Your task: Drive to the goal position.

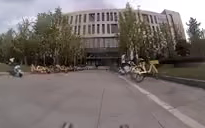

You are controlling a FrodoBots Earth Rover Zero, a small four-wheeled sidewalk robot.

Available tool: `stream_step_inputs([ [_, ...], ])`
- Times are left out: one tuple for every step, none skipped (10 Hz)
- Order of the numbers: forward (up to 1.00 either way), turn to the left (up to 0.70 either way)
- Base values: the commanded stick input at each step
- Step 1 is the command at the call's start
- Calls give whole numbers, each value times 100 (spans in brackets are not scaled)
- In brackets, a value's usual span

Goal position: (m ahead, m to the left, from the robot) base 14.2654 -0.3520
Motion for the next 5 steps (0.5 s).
stream_step_inputs([
  [100, 0],
  [100, 0],
  [100, 0],
  [100, 0],
  [100, 0],
])
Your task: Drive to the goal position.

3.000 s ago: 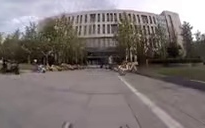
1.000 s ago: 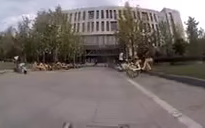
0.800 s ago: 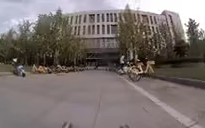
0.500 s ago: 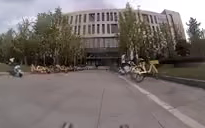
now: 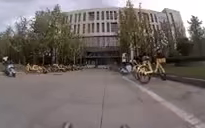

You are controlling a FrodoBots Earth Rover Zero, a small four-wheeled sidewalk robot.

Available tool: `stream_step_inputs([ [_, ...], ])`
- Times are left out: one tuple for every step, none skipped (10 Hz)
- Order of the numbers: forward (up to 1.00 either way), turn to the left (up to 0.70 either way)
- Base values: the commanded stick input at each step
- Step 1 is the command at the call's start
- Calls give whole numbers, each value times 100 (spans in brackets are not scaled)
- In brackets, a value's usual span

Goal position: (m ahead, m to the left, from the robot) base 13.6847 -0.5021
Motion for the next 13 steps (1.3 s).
stream_step_inputs([
  [100, 0],
  [100, 0],
  [100, 0],
  [100, 0],
  [100, 0],
  [100, 0],
  [100, -10],
  [100, -20],
  [100, -25],
  [100, -24],
  [100, -10],
  [100, 0],
  [100, 0],
])
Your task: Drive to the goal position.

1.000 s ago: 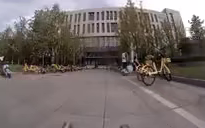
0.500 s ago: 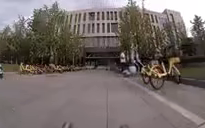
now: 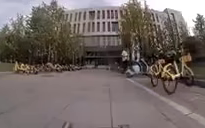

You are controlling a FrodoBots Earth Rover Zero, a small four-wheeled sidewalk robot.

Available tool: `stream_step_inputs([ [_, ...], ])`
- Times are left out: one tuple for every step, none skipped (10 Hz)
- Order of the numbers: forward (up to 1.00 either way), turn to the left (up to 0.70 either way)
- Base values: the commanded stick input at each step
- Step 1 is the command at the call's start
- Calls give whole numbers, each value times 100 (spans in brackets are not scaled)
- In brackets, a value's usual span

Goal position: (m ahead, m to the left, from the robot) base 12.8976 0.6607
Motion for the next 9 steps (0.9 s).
stream_step_inputs([
  [100, 0],
  [100, 0],
  [100, 0],
  [100, 0],
  [100, 0],
  [100, 0],
  [100, 0],
  [100, 0],
  [100, 0],
])
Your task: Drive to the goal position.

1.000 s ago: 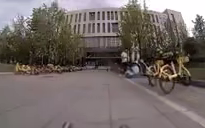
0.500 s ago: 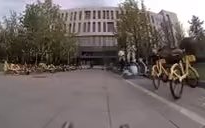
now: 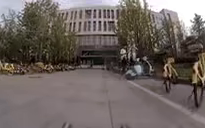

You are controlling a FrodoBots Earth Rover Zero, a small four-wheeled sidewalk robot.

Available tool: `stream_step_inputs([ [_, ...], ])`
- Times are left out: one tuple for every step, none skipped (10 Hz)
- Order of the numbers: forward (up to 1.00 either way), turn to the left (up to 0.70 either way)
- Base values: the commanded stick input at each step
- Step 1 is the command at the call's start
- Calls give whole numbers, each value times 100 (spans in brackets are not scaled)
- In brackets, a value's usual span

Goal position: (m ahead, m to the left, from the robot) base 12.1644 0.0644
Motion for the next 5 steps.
stream_step_inputs([
  [100, 0],
  [100, 0],
  [100, 0],
  [100, 0],
  [100, 0],
])
